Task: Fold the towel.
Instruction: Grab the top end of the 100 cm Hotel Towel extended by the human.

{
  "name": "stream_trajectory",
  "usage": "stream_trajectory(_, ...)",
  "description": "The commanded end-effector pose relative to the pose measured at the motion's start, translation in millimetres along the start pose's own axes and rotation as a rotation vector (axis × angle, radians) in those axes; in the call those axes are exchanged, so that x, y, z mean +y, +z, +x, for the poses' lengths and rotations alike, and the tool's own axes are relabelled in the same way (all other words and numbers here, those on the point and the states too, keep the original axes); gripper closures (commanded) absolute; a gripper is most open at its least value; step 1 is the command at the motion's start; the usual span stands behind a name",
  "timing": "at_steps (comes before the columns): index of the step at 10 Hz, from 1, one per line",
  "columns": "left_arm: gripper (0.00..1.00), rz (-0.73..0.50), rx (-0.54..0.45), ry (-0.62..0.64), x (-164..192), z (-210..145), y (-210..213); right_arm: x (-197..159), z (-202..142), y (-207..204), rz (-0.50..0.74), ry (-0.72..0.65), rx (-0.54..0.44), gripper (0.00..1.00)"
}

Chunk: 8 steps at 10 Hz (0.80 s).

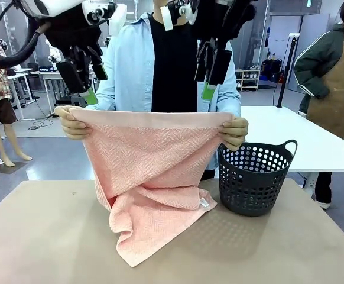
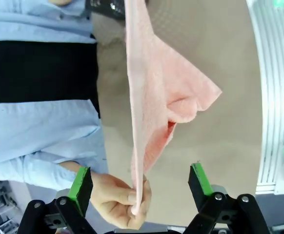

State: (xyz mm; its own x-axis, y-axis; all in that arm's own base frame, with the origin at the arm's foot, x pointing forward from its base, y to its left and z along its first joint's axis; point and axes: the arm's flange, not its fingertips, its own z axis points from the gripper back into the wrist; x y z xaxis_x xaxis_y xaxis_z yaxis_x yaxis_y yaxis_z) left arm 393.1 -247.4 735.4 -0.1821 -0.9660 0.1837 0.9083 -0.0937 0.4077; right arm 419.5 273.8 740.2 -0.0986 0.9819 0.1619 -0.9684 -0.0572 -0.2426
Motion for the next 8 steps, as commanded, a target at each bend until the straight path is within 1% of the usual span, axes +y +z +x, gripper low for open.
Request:
stream_trajectory(1,0.0,-0.065,0.006,-0.001,-1,-7,-15,-2,3,-10,0.013,0.029,0.033,0.0)
stream_trajectory(2,0.0,-0.082,0.025,0.021,0,-9,-26,-2,4,-21,0.014,0.023,0.054,0.0)
stream_trajectory(3,0.0,-0.095,0.031,0.036,0,-11,-36,-1,5,-30,0.024,0.019,0.053,0.0)
stream_trajectory(5,0.0,-0.127,0.046,0.04,-1,-15,-53,-1,7,-47,0.026,0.019,0.081,0.0)
stream_trajectory(7,0.0,-0.162,0.034,0.052,-4,-20,-68,2,8,-64,0.034,-0.011,0.09,0.0)
stream_trajectory(8,0.0,-0.157,0.014,0.06,-5,-21,-75,2,8,-74,0.016,-0.024,0.122,0.0)
